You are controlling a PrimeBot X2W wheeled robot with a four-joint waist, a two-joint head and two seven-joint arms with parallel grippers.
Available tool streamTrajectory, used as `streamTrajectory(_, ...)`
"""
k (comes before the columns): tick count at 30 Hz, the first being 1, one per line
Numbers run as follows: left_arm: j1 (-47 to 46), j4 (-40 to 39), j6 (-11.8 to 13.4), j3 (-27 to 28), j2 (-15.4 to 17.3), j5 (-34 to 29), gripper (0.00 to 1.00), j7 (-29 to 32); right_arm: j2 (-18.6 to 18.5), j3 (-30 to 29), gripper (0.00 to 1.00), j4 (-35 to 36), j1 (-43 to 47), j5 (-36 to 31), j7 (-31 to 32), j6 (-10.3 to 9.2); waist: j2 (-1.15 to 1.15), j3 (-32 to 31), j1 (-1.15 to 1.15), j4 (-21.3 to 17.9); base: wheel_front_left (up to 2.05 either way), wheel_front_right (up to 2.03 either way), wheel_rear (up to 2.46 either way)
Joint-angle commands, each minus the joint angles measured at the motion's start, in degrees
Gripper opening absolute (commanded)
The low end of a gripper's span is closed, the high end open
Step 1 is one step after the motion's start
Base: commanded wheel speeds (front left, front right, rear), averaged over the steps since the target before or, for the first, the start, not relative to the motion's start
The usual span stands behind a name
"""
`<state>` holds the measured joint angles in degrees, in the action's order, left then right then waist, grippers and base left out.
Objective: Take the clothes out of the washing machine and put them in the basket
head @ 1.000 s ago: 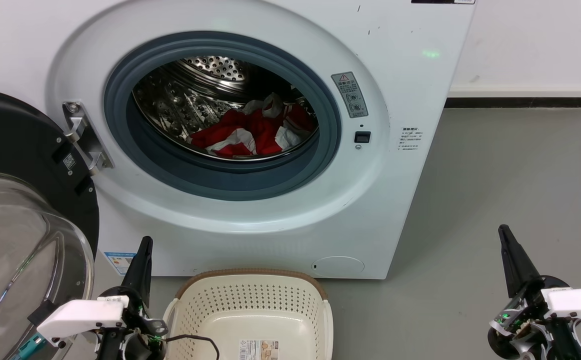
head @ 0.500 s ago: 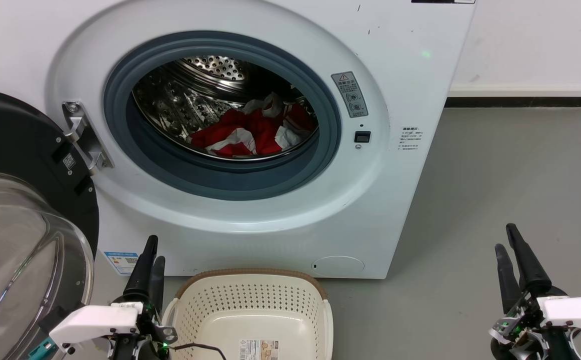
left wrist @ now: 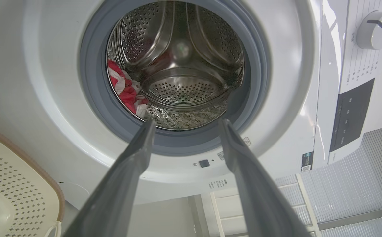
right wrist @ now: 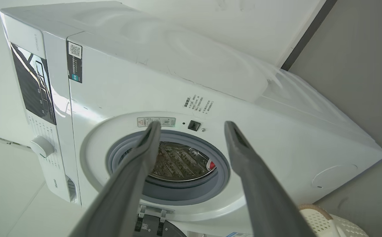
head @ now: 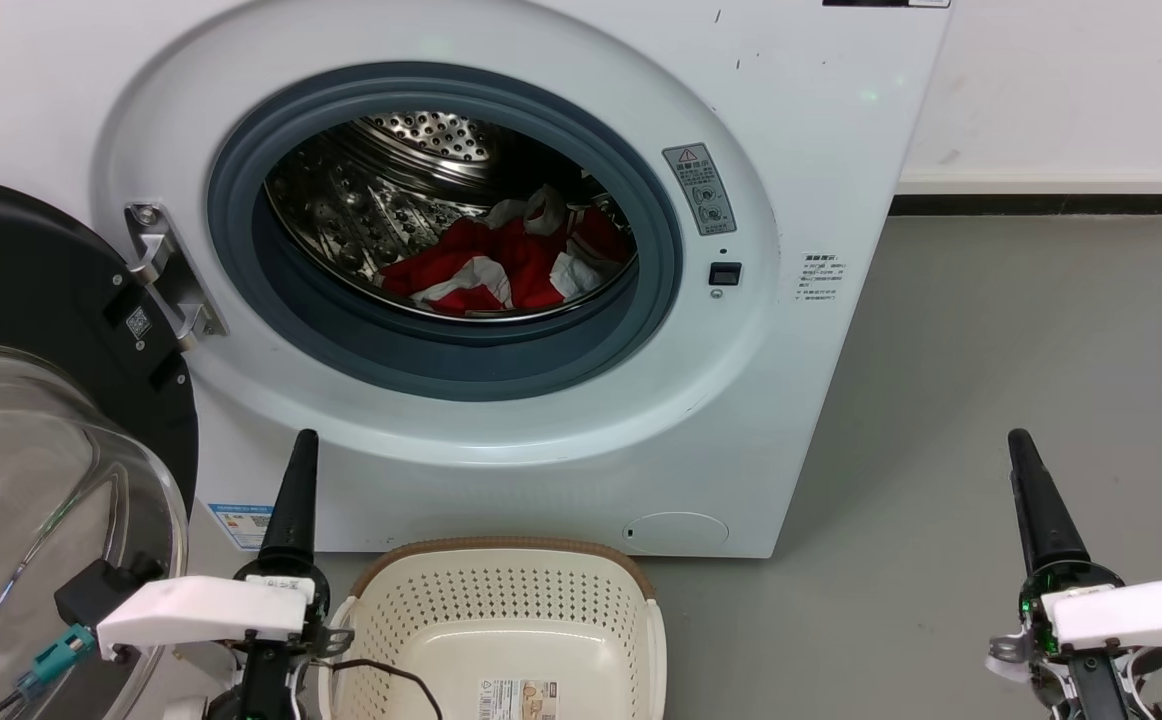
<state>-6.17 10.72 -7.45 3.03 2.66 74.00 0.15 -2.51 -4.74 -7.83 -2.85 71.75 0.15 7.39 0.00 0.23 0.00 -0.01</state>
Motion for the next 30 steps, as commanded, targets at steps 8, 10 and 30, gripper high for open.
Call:
streamTrajectory(8, -2.01, -2.03, -0.03, -1.52, 0.16, -11.1, 1.0, -2.2, -0.26, 1.18, 1.0, 2.91, 0.51, -13.02, -2.21, 0.06, 0.0, -0.03, 0.0, 0.04, 0.0, 0.0, 0.0)
streamTrajectory(10, -2.05, -1.92, -0.03, -1.73, 0.16, -13.14, 1.0, -2.65, -0.27, 1.24, 1.0, 2.89, 0.75, -15.54, -2.62, 0.06, 0.0, -0.04, 0.0, 0.05, 0.0, 0.0, 0.0)
streamTrajectory(30, -2.93, -0.86, 0.63, -4.04, 0.2, -31.92, 1.0, -6.26, -0.34, 1.4, 1.0, 2.75, 2.19, -32.67, -6.26, 0.08, 0.0, -0.15, 0.0, 0.05, 0.0, 0.0, 0.0)
